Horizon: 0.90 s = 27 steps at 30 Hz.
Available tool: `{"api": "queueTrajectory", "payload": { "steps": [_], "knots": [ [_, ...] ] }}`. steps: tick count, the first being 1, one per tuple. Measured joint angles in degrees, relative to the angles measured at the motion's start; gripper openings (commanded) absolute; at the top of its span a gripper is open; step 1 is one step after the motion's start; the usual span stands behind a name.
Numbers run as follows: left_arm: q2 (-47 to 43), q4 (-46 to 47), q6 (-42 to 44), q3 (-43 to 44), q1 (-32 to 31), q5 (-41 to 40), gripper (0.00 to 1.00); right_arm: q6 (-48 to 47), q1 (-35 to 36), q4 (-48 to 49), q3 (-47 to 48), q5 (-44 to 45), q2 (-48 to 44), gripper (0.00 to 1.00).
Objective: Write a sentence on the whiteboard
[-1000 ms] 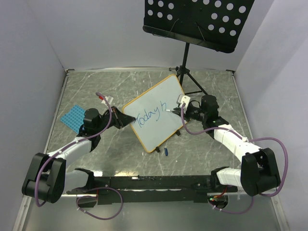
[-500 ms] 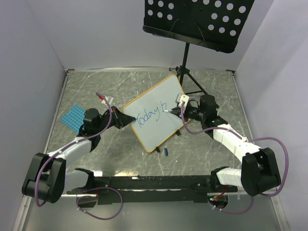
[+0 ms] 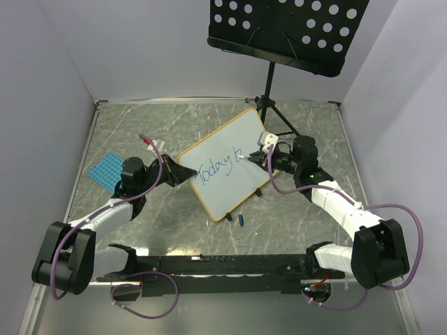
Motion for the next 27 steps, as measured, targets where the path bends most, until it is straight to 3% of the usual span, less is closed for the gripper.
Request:
{"api": "queueTrajectory", "payload": {
  "steps": [27],
  "knots": [
    [0.0, 0.0, 0.0, 0.0, 0.0, 0.0, 0.01, 3.0, -5.0, 6.9, 0.0, 0.0, 0.0, 0.00]
  ]
}}
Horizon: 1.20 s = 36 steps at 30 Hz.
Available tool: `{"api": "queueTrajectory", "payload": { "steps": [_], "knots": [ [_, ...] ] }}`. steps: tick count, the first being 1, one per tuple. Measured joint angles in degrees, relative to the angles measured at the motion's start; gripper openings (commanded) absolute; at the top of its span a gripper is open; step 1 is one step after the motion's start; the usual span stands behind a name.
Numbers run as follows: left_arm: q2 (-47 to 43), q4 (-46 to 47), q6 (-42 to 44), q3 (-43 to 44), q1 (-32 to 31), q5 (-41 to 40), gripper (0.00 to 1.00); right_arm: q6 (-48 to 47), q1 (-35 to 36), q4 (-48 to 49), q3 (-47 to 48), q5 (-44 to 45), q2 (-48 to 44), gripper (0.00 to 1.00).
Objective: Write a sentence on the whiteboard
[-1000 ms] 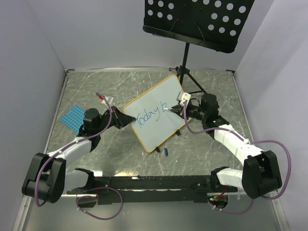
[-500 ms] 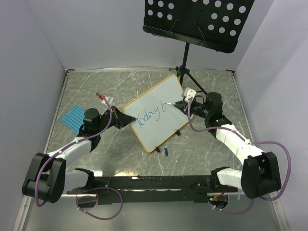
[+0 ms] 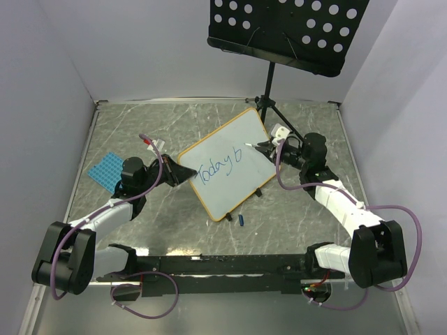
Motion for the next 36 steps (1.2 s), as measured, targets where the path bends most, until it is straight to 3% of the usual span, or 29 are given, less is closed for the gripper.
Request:
{"api": "queueTrajectory", "payload": {
  "steps": [36],
  "knots": [
    [0.3, 0.4, 0.0, 0.0, 0.0, 0.1, 0.01, -0.5, -1.9, 3.8, -0.2, -3.1, 2.6, 0.00]
  ]
}}
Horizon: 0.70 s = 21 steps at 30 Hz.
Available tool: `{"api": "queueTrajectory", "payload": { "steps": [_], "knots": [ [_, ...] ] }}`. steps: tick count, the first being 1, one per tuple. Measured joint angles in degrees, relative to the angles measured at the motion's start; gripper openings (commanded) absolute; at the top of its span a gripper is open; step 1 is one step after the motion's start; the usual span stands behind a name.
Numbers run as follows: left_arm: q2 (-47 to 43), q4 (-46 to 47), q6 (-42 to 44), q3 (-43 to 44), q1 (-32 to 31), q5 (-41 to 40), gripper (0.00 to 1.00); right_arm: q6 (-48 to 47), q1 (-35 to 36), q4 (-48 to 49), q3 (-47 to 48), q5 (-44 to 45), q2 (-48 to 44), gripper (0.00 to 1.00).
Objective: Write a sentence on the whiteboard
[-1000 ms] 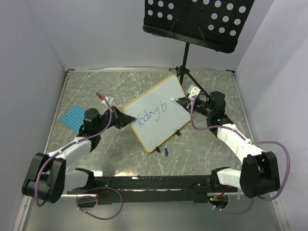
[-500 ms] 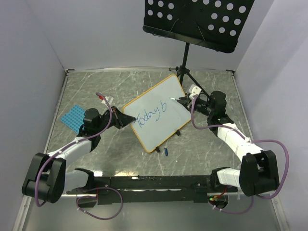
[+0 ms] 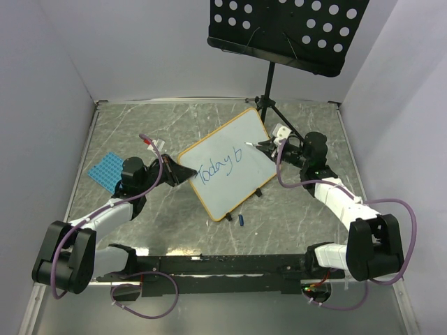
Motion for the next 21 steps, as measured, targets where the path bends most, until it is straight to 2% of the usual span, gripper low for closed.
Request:
{"api": "queueTrajectory", "payload": {
  "steps": [21],
  "knots": [
    [0.0, 0.0, 0.0, 0.0, 0.0, 0.0, 0.01, -0.4, 0.0, 1.2, -0.1, -1.6, 1.2, 0.00]
  ]
}}
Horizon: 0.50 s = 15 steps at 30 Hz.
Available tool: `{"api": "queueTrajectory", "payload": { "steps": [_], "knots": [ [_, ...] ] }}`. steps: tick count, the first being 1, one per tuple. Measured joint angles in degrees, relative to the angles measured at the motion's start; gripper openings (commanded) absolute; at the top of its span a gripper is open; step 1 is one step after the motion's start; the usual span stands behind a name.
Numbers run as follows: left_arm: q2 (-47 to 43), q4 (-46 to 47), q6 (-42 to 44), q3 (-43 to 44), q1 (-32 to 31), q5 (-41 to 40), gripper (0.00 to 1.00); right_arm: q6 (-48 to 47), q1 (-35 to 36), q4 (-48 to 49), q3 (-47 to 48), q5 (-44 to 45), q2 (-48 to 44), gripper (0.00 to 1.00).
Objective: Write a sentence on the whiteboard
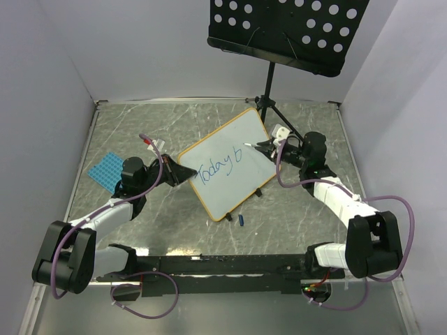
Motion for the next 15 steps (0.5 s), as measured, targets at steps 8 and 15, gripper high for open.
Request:
{"api": "queueTrajectory", "payload": {
  "steps": [8, 15],
  "knots": [
    [0.0, 0.0, 0.0, 0.0, 0.0, 0.0, 0.01, -0.4, 0.0, 0.0, 0.0, 0.1, 2.5, 0.00],
    [0.0, 0.0, 0.0, 0.0, 0.0, 0.0, 0.01, -1.4, 0.0, -0.1, 0.0, 0.1, 3.1, 0.00]
  ]
}}
